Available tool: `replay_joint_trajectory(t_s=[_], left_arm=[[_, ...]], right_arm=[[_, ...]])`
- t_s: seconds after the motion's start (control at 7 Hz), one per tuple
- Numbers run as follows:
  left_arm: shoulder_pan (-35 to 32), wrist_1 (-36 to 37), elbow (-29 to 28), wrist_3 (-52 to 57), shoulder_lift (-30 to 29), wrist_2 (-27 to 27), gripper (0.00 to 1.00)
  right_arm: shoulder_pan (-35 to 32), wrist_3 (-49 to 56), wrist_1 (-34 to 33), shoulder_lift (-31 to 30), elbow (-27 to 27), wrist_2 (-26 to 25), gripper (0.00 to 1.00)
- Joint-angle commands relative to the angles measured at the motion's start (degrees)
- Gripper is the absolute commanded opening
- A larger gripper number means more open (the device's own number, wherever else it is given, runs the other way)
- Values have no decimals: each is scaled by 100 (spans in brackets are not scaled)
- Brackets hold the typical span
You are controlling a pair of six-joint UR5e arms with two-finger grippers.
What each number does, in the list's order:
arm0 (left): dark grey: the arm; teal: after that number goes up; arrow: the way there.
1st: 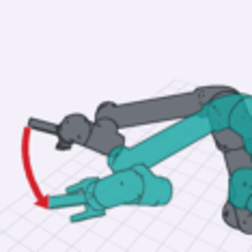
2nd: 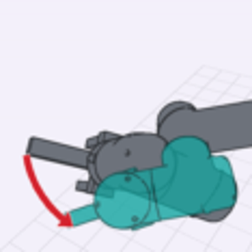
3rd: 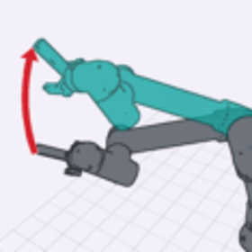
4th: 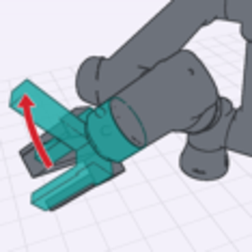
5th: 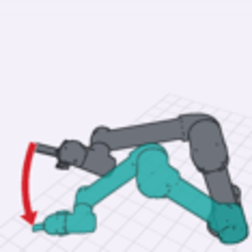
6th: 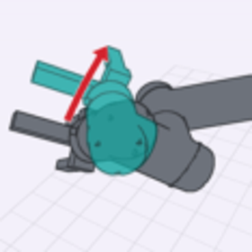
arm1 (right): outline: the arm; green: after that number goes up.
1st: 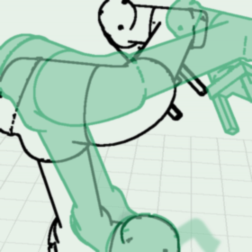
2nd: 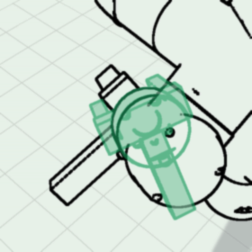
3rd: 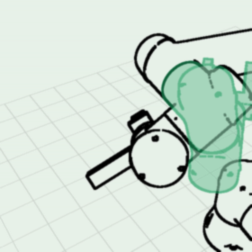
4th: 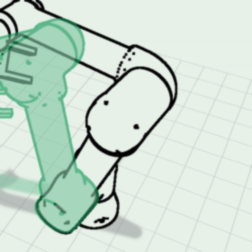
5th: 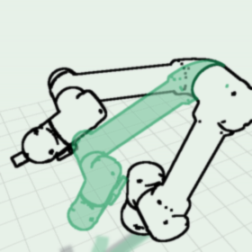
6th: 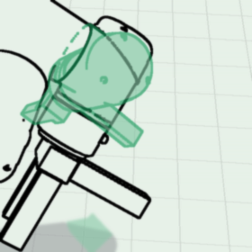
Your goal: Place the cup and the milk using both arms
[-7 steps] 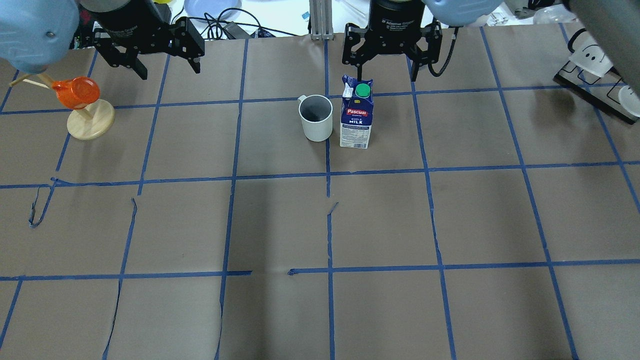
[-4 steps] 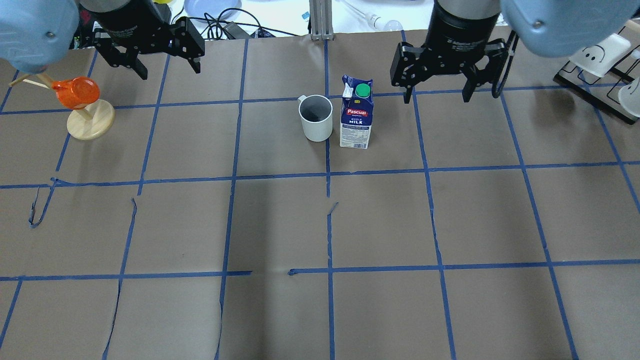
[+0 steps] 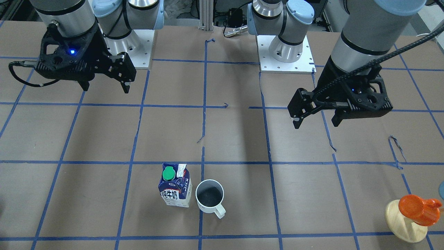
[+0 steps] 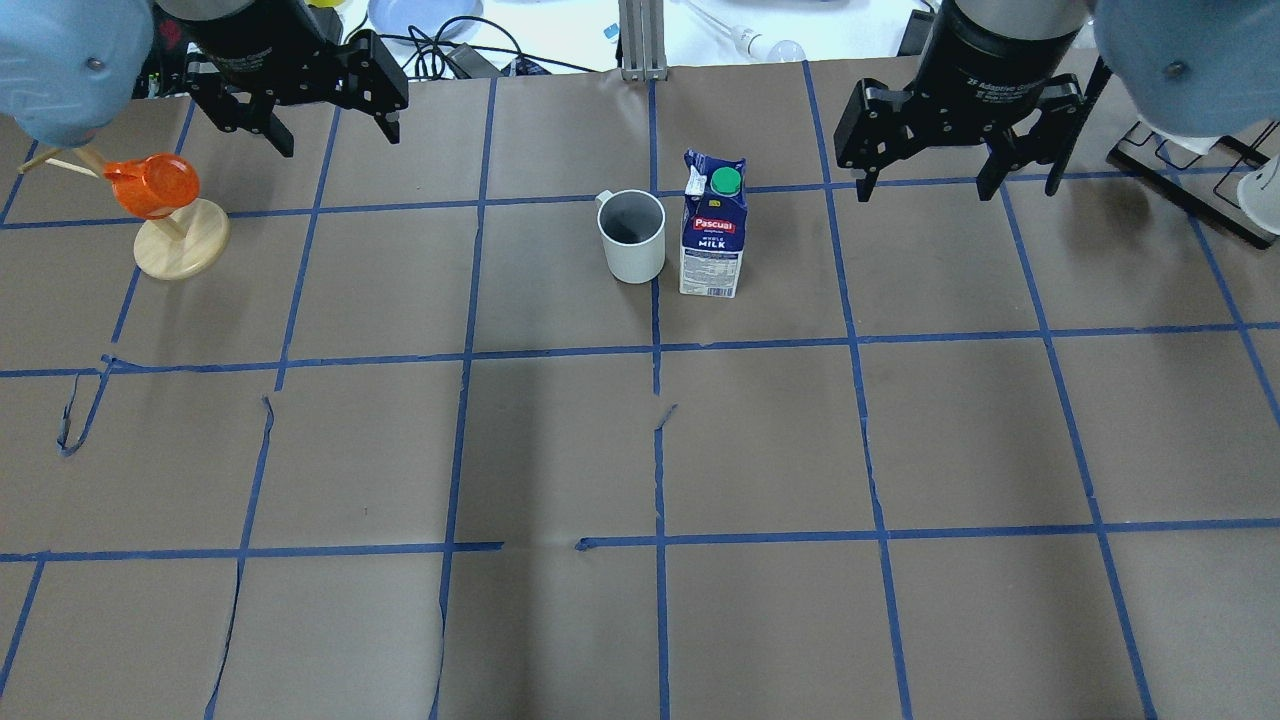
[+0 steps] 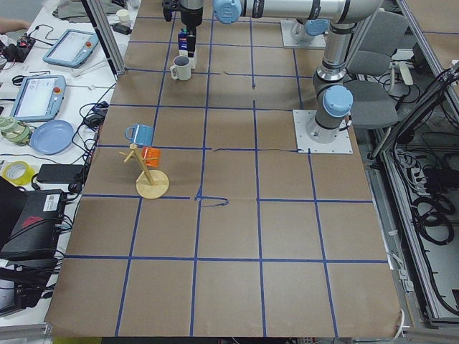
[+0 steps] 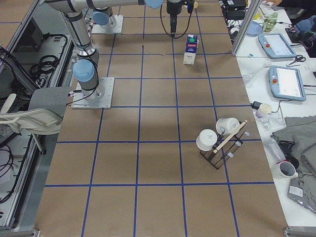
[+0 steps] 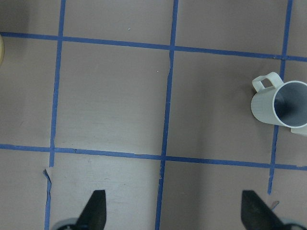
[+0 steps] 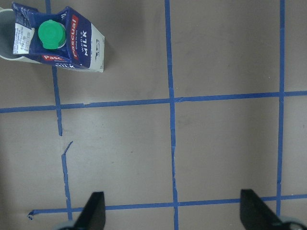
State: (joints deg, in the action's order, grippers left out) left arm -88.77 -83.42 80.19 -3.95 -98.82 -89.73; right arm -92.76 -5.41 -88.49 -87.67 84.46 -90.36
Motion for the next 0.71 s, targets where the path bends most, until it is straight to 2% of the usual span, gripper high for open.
replay_joint_trajectory(t_s=[0.0,0.57], left_arm=[[0,-25,-12,-1,12,-19,100],[0,-25,41,-1,47,-19,100]], right_arm=[[3,13,-10,-4,0,10,100],[3,57,-1,-4,-9,10,100]])
